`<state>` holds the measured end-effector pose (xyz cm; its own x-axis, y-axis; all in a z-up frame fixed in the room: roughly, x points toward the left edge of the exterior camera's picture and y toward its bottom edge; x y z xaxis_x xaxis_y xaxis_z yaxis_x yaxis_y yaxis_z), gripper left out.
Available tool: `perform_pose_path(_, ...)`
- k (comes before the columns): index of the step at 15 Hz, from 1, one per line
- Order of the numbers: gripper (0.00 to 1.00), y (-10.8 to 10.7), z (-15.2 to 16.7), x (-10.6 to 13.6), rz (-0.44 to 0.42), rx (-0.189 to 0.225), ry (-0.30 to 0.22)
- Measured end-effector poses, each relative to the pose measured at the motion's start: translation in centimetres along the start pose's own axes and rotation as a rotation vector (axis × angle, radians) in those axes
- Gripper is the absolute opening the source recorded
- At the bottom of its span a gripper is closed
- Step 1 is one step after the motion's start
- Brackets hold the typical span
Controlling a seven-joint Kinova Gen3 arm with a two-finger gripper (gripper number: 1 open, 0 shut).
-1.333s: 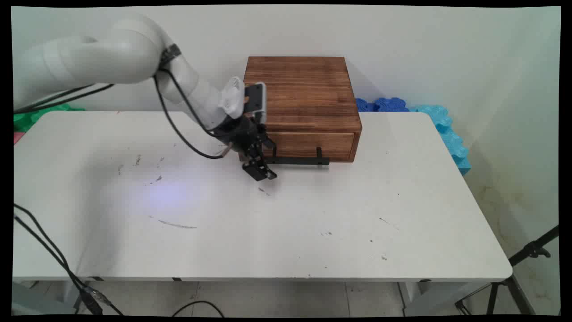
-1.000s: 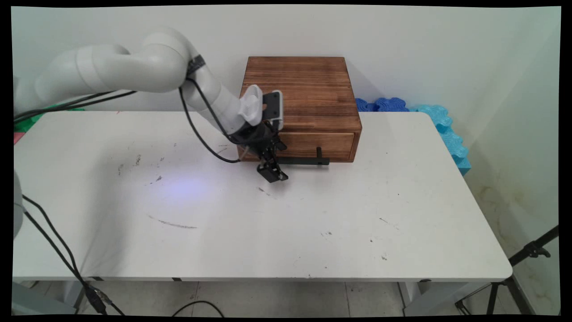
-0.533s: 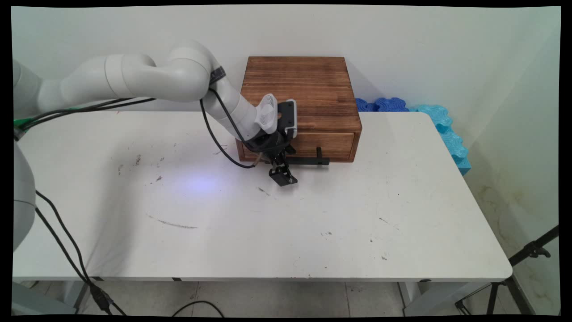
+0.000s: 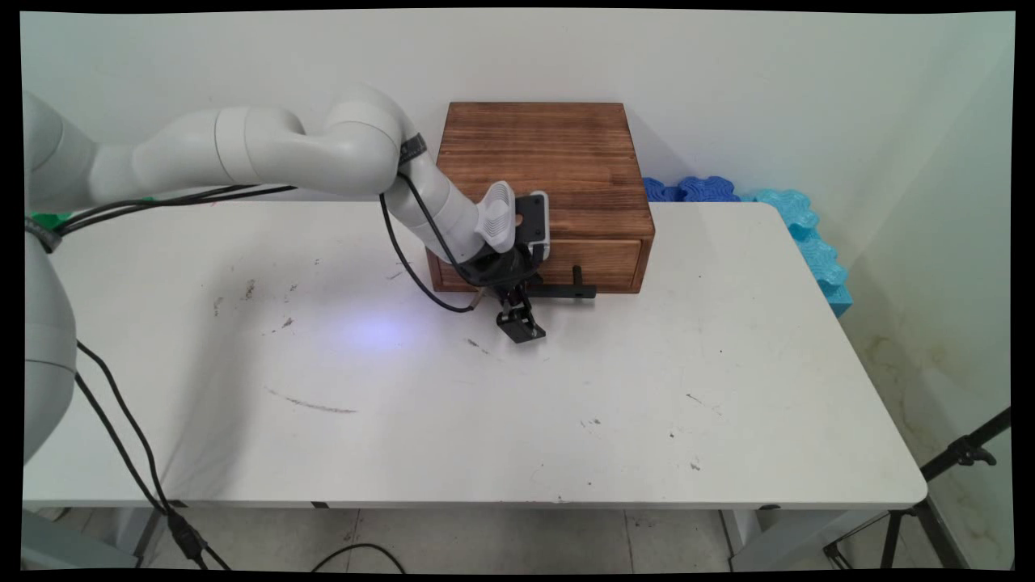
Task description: Open the drawer
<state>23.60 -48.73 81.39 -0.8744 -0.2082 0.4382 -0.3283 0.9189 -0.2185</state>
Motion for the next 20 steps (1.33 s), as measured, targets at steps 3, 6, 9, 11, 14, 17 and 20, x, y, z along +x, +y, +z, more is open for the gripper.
perform_pose_path(3, 1.0, 0.3, 0.4, 0.1, -0.005, -0.002, -0.004)
perform_pose_path(6, 1.0, 0.7, 0.7, 0.2, -0.014, -0.006, -0.006)
perform_pose_path(9, 1.0, 1.4, 1.0, 0.4, -0.026, -0.011, -0.008)
perform_pose_path(11, 1.0, 2.0, 1.0, 0.5, -0.033, -0.017, -0.009)
perform_pose_path(14, 1.0, 3.1, 0.9, 0.8, -0.043, -0.028, -0.008)
perform_pose_path(17, 1.0, 4.5, 0.6, 1.1, -0.055, -0.043, -0.007)
perform_pose_path(20, 1.0, 6.0, 0.2, 1.4, -0.068, -0.059, -0.006)
